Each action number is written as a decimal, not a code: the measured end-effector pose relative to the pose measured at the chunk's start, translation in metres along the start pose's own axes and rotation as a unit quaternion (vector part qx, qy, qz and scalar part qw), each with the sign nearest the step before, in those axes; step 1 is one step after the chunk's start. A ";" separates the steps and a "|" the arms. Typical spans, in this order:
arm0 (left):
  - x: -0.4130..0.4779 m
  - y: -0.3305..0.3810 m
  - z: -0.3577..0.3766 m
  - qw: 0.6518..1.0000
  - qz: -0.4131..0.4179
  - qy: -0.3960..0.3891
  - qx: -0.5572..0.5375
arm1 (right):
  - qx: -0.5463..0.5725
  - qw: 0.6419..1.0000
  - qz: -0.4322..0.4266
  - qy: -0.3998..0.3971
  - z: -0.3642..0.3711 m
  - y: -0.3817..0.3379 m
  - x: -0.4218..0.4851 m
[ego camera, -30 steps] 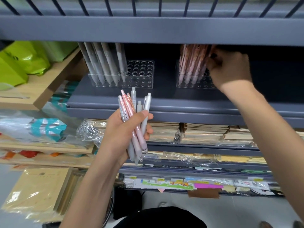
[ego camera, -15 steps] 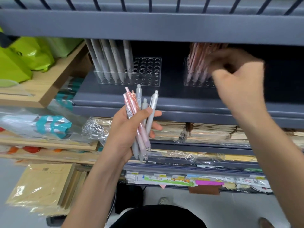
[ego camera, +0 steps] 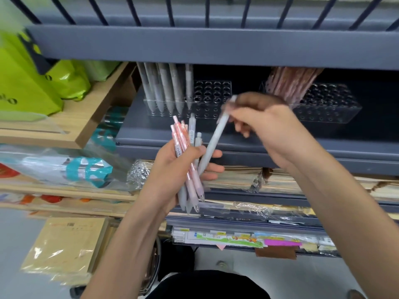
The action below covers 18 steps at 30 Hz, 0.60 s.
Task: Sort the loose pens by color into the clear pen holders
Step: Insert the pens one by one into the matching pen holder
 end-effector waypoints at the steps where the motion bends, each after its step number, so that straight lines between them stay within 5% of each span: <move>1: -0.001 0.000 -0.005 1.000 -0.004 0.000 0.005 | 0.038 0.999 -0.017 0.020 0.001 -0.004 0.002; 5: -0.005 0.002 -0.020 1.000 0.001 0.006 0.008 | 0.122 0.992 -0.027 0.010 0.018 -0.007 0.002; 11: -0.006 0.011 -0.040 0.999 0.018 0.027 0.020 | 0.055 0.998 -0.014 -0.015 0.050 0.006 -0.003; 18: -0.011 0.013 -0.065 0.998 0.034 0.046 0.021 | 0.036 0.979 -0.148 0.134 0.038 -0.020 0.018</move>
Point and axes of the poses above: each hand's wrist, its own x-axis towards the middle knuckle, its own z-axis out of the palm, y = z × x, the point moved 3 cm from there along x, towards the middle knuckle, and after that the axes turned 9 degrees about x, right-handed, at the moved point
